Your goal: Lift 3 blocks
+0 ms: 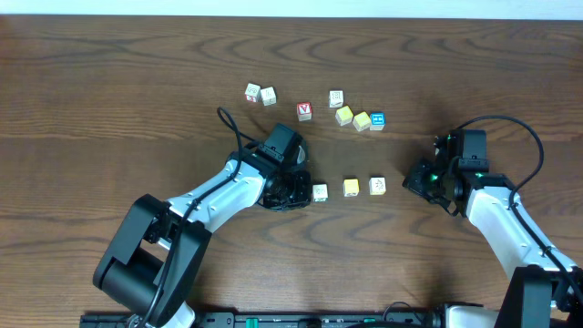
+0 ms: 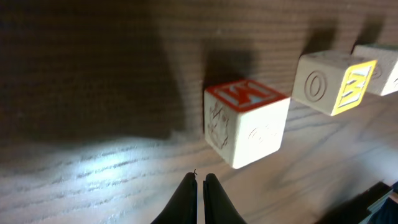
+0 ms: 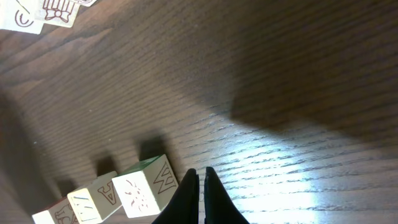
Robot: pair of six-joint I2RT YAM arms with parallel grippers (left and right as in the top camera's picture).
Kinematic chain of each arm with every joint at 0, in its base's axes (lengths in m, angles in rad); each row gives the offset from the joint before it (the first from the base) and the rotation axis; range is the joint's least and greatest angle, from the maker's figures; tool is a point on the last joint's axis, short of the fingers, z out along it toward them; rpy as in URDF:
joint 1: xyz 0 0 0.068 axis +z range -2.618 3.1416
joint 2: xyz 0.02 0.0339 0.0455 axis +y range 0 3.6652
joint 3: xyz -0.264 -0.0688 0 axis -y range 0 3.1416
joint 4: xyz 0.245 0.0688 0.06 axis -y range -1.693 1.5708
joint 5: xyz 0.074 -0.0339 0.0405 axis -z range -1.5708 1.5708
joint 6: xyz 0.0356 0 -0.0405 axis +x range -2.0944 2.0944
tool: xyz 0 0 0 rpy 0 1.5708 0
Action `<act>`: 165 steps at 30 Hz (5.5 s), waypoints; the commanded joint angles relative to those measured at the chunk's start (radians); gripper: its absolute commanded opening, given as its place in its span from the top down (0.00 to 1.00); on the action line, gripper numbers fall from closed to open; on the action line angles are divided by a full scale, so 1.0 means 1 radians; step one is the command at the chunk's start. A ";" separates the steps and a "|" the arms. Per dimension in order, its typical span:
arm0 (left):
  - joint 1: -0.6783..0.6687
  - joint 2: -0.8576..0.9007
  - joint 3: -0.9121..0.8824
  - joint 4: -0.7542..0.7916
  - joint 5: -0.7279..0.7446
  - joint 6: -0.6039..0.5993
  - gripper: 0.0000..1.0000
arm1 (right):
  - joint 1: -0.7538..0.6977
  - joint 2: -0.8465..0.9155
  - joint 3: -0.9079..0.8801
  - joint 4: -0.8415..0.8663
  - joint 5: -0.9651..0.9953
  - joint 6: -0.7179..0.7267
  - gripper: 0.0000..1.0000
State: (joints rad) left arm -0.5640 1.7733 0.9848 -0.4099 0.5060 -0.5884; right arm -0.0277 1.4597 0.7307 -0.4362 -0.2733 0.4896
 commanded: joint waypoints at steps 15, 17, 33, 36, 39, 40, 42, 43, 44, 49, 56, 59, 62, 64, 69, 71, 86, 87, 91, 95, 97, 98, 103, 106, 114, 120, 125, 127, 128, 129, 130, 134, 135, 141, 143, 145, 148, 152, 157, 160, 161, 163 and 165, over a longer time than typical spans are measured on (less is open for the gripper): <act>0.000 0.042 -0.014 0.032 -0.028 -0.053 0.92 | 0.017 -0.001 -0.007 0.002 -0.017 0.011 0.96; 0.000 0.058 -0.014 0.051 -0.027 -0.053 0.93 | 0.019 -0.001 -0.007 0.002 -0.017 0.011 0.96; 0.000 0.067 -0.014 0.121 -0.027 -0.053 0.93 | 0.128 -0.001 -0.007 0.031 0.040 0.011 0.95; 0.000 0.067 -0.014 0.123 -0.027 -0.053 0.93 | 0.127 -0.001 -0.007 0.021 0.062 0.011 0.97; 0.000 0.067 -0.014 0.128 -0.027 -0.053 0.93 | 0.127 -0.001 -0.007 -0.005 0.142 0.012 0.97; 0.000 0.067 -0.014 0.128 -0.027 -0.053 0.92 | 0.127 -0.001 -0.007 -0.011 0.158 0.012 0.97; 0.000 0.067 -0.014 0.132 -0.027 -0.053 0.93 | 0.127 -0.001 -0.007 -0.017 0.168 0.023 0.96; 0.000 0.067 -0.014 0.133 -0.027 -0.053 0.93 | 0.127 -0.001 -0.007 -0.017 0.167 0.033 0.96; 0.000 0.067 -0.014 0.136 -0.028 -0.053 0.93 | 0.127 -0.001 -0.007 -0.017 0.167 0.043 0.96; 0.000 0.067 -0.014 0.166 -0.027 -0.054 0.92 | 0.128 -0.001 -0.007 -0.021 0.163 0.049 0.96; 0.000 0.067 -0.014 0.189 -0.028 -0.090 0.93 | 0.128 -0.001 -0.007 -0.039 0.144 0.056 0.97; 0.000 0.067 -0.014 0.202 -0.027 -0.090 0.93 | 0.128 -0.001 -0.007 -0.040 0.133 0.056 0.98; 0.000 0.067 -0.014 0.211 -0.028 -0.090 0.93 | 0.128 -0.001 -0.007 -0.043 0.134 0.056 0.97; 0.000 0.067 -0.014 0.215 -0.028 -0.090 0.93 | 0.128 -0.001 -0.007 -0.043 0.133 0.056 0.98; 0.000 0.067 -0.014 0.218 -0.047 -0.090 0.93 | 0.128 -0.001 -0.007 -0.046 0.134 0.056 0.98; 0.008 0.067 -0.014 0.218 -0.046 -0.083 0.93 | 0.128 -0.001 -0.007 -0.048 0.134 0.056 0.98; 0.041 0.036 -0.015 0.021 0.063 -0.084 0.93 | 0.128 -0.001 -0.007 -0.042 0.134 0.057 0.99; 0.023 0.036 -0.017 0.022 0.063 -0.091 0.93 | 0.128 -0.001 -0.007 -0.042 0.134 0.057 0.99; -0.045 0.036 -0.017 0.053 0.041 -0.132 0.93 | 0.128 -0.001 -0.007 -0.043 0.134 0.057 0.98; -0.071 0.037 -0.017 0.082 -0.018 -0.177 0.93 | 0.128 -0.001 -0.007 -0.043 0.134 0.056 0.98; -0.070 0.037 -0.017 0.087 -0.025 -0.177 0.93 | 0.128 -0.001 -0.007 -0.043 0.134 0.056 0.98; -0.070 0.037 -0.017 0.090 -0.029 -0.176 0.93 | 0.128 -0.001 -0.007 -0.043 0.134 0.056 0.98; -0.087 0.037 -0.017 0.133 -0.028 -0.176 0.93 | 0.128 -0.001 -0.007 -0.042 0.134 0.056 0.98; -0.114 0.037 -0.018 0.148 -0.029 -0.176 0.93 | 0.128 -0.001 -0.007 -0.043 0.134 0.056 0.98; -0.151 0.037 -0.018 0.154 -0.092 -0.181 0.93 | 0.128 -0.001 -0.007 -0.042 0.134 0.056 0.98; -0.151 0.037 -0.018 0.169 -0.123 -0.181 0.93 | 0.128 -0.001 -0.007 -0.042 0.134 0.056 0.97; -0.151 0.037 -0.018 0.179 -0.141 -0.180 0.93 | 0.128 -0.001 -0.007 -0.042 0.134 0.056 0.97; -0.151 0.037 -0.018 0.189 -0.141 -0.180 0.93 | 0.128 -0.001 -0.007 -0.042 0.134 0.056 0.97; -0.151 0.037 -0.018 0.195 -0.141 -0.180 0.93 | 0.128 -0.001 -0.007 -0.042 0.134 0.056 0.97; -0.151 0.037 -0.018 0.204 -0.141 -0.180 0.92 | 0.128 -0.001 -0.007 -0.042 0.134 0.056 0.97; -0.151 0.037 -0.018 0.209 -0.141 -0.180 0.93 | 0.128 -0.001 -0.007 -0.042 0.134 0.056 0.97; -0.151 0.037 -0.018 0.226 -0.141 -0.180 0.93 | 0.128 -0.001 -0.007 -0.042 0.134 0.056 0.97; -0.151 0.037 -0.018 0.226 -0.141 -0.180 0.93 | 0.128 -0.001 -0.007 -0.042 0.134 0.056 0.97; -0.151 0.037 -0.018 0.236 -0.140 -0.181 0.93 | 0.128 -0.001 -0.007 -0.038 0.134 0.056 0.97; -0.151 0.037 -0.018 0.241 -0.141 -0.181 0.93 | 0.128 -0.001 -0.007 -0.038 0.134 0.056 0.97; -0.151 0.037 -0.018 0.245 -0.141 -0.181 0.93 | 0.128 -0.001 -0.007 -0.037 0.134 0.056 0.97; -0.151 0.037 -0.018 0.252 -0.140 -0.181 0.93 | 0.128 -0.001 -0.007 -0.035 0.134 0.056 0.96; -0.151 0.037 -0.018 0.264 -0.141 -0.181 0.93 | 0.128 -0.001 -0.007 -0.031 0.134 0.056 0.96; -0.151 0.037 -0.018 0.264 -0.119 -0.180 0.93 | 0.128 -0.001 -0.007 -0.031 0.134 0.056 0.95; -0.151 0.035 -0.018 0.285 -0.046 -0.179 0.92 | 0.128 -0.001 -0.007 -0.031 0.134 0.056 0.95; -0.151 0.034 -0.018 0.292 -0.029 -0.179 0.93 | 0.128 -0.001 -0.007 -0.030 0.134 0.056 0.95; -0.150 0.024 -0.018 0.298 -0.007 -0.179 0.93 | 0.128 -0.001 -0.007 -0.029 0.134 0.056 0.95; -0.148 0.003 -0.018 0.296 0.007 -0.165 0.93 | 0.128 -0.001 -0.007 -0.030 0.134 0.056 0.96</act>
State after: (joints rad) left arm -0.7162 1.8225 0.9783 -0.1150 0.4629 -0.7628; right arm 0.0910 1.4597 0.7300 -0.4690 -0.1383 0.5343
